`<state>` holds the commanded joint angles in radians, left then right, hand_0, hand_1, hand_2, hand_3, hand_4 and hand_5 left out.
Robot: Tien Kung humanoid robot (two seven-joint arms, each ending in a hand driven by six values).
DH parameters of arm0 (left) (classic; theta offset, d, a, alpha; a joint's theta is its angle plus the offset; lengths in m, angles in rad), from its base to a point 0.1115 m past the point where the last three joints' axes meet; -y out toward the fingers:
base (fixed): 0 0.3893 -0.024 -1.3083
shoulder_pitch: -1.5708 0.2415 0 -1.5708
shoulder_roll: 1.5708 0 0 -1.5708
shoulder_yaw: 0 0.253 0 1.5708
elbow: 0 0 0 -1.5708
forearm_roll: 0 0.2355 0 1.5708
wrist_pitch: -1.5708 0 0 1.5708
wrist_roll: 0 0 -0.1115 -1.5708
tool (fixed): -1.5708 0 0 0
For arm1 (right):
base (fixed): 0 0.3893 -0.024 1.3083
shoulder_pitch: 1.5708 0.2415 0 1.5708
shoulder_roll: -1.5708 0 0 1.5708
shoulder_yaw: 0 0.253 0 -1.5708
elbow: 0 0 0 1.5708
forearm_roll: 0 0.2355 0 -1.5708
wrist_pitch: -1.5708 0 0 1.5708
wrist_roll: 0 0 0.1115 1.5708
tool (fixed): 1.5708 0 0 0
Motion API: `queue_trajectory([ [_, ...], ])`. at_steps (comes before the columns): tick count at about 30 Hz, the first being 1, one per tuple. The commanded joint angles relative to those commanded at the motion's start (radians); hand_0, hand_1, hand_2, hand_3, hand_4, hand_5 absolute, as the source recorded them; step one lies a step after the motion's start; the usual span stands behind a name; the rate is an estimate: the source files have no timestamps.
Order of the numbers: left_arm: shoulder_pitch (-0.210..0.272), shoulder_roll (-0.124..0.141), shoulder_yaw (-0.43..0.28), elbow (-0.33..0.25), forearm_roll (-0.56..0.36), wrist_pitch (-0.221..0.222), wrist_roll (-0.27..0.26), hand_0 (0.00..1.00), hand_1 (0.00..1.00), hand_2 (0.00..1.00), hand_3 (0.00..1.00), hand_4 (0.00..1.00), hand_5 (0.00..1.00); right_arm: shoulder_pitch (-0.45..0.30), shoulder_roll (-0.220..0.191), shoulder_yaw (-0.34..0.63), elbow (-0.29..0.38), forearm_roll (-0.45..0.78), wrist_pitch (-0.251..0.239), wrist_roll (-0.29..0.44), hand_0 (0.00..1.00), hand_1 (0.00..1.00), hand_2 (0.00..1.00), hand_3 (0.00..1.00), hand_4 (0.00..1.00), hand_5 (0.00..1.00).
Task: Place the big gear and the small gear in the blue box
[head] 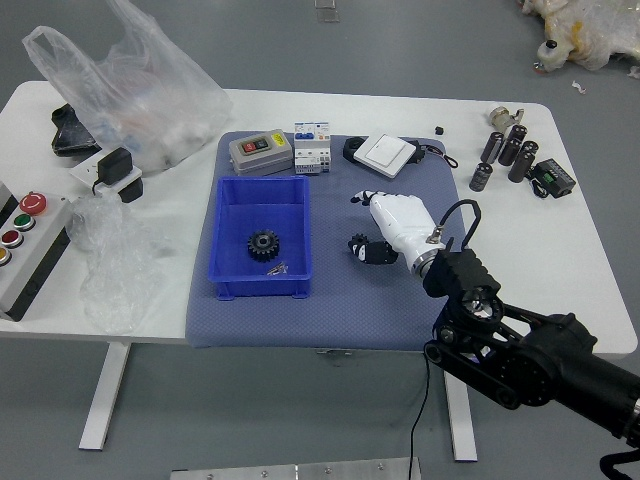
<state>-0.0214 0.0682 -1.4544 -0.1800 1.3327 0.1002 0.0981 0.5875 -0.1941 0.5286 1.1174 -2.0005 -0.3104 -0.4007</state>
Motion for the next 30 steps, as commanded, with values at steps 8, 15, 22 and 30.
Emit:
queue_trajectory([
  [8,-0.002,0.0,0.003,0.0,0.0,0.0,-0.001,0.639,0.614,0.6,0.649,0.629,0.332,0.006,0.015,-0.033,-0.051,0.013,0.0,0.002,0.397,0.565,0.681,0.749,0.726,0.214],
  [15,-0.004,0.0,0.006,0.0,-0.003,0.0,-0.003,0.639,0.614,0.599,0.649,0.628,0.331,0.007,0.02,-0.051,-0.072,0.016,-0.001,0.006,0.41,0.518,0.557,0.62,0.387,0.138],
  [22,-0.006,-0.001,0.01,0.0,-0.008,0.001,-0.007,0.639,0.614,0.598,0.647,0.627,0.33,0.006,0.018,-0.048,-0.061,-0.014,-0.013,0.016,0.447,0.513,0.524,0.554,0.456,0.002],
  [30,-0.006,-0.001,0.012,0.0,-0.011,0.002,-0.008,0.639,0.614,0.6,0.648,0.628,0.33,0.009,0.011,-0.03,-0.045,-0.025,-0.026,0.022,0.453,0.526,0.522,0.529,0.439,0.002],
])
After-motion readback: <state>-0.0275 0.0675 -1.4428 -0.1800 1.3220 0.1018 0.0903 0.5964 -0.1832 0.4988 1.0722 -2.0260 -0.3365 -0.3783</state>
